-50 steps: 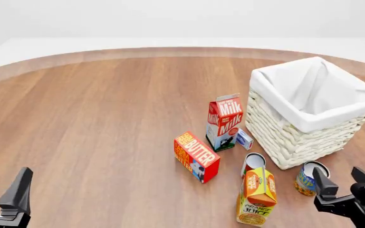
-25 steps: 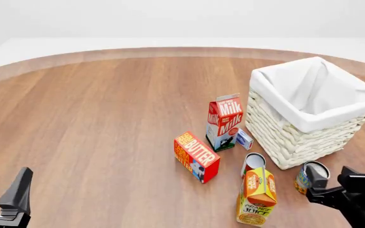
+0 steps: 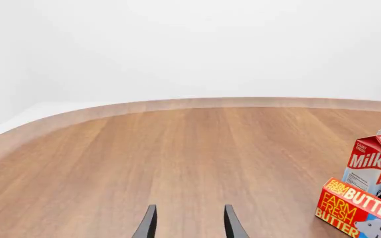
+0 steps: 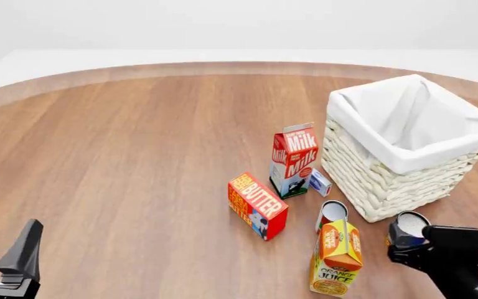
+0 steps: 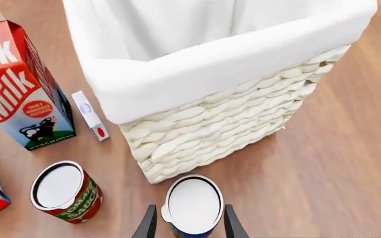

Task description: Pick up the alphabet soup, and put it in the basket.

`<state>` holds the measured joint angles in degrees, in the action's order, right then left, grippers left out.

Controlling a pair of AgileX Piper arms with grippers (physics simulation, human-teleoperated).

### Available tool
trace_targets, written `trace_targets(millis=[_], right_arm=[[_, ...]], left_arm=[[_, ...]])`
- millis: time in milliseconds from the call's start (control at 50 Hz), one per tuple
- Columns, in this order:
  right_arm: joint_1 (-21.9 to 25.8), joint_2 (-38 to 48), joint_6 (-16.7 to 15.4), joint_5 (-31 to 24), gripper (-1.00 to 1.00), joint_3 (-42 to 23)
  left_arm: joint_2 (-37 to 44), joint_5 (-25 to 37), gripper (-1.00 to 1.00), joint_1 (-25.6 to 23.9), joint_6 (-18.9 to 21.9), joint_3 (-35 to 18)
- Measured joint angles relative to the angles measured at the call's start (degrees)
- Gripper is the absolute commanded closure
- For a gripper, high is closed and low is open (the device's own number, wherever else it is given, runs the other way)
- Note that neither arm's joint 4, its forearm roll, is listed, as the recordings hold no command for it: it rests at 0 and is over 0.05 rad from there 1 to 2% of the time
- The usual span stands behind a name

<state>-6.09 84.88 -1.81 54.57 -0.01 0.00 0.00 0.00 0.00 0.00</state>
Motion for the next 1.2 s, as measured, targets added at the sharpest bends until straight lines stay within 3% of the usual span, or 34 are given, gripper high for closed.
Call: trace_targets(millis=[440, 820, 840, 1200], right_arm=[[-0.62, 14.22, -0.34, 11.63, -1.0, 0.0], [-0.92, 19.21, 0.02, 14.74, -1.0, 0.0], [-0.87, 19.34, 0.08, 14.8, 1.0, 0.0], [-0.38, 18.76, 0.11, 14.84, 1.0, 0.01]], left_arm=[[0.0, 0.0, -1.0, 0.0, 0.0, 0.0], [0.0, 0.0, -1.0, 0.0, 0.0, 0.0], [0.0, 0.0, -1.0, 0.0, 0.0, 0.0], [0.0, 0.0, -1.0, 0.0, 0.0, 0.0]])
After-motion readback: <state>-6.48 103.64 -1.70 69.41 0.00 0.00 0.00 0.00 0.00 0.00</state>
